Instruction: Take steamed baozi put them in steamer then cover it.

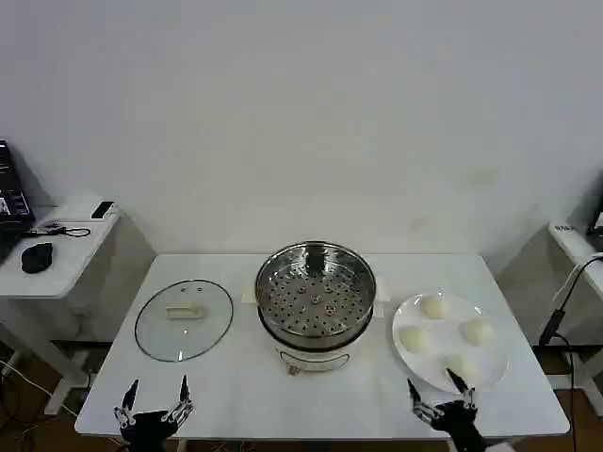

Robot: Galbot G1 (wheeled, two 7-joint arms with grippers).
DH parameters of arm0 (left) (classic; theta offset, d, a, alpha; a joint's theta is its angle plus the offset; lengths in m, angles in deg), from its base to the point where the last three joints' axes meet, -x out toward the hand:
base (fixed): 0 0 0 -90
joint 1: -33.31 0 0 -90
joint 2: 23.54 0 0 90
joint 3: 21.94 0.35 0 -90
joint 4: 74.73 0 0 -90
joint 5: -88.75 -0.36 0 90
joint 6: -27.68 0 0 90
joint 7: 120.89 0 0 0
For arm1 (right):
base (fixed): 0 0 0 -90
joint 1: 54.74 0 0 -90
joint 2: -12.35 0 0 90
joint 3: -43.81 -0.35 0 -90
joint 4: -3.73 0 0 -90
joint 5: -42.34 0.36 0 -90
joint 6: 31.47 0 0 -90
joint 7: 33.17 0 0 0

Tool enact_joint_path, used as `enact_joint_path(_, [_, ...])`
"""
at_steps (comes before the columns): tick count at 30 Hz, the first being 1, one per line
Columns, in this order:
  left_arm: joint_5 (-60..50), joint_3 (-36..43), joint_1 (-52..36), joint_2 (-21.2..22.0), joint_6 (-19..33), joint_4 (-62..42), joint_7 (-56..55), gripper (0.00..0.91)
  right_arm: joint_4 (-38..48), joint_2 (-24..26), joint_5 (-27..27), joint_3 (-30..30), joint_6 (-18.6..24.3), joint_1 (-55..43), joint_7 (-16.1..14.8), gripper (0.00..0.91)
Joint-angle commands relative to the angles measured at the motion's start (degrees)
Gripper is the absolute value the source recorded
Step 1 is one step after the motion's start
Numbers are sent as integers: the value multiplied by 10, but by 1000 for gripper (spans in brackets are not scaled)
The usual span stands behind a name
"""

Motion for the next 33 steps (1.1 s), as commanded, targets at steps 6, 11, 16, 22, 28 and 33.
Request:
enact_joint_path(6, [-30, -3, -25, -1, -46, 20, 63, 907, 110, 239, -78, -66, -157, -208, -130, 907])
enact_joint_path(11, [-43, -6, -31, -2, -43, 15, 74, 907, 179, 335, -169, -45, -166, -289, -280, 907])
enact_joint_path(16, [-50, -8, -28, -2, -36, 11, 75, 907, 252, 386, -259, 28, -108, -379, -408, 907])
enact_joint_path(22, [-49, -12, -31, -6, -36, 12, 76, 907, 352, 403, -301, 219, -37, -583, -495, 907])
enact_joint_path(28, [-51, -15, -35, -9, -38, 18, 77, 907, 432, 365, -317, 398, -7, -749, -532, 907])
enact_joint_path(33, [-59, -16, -37, -9, -38, 18, 80, 907, 492, 313, -334, 529, 31, -877, -564, 907])
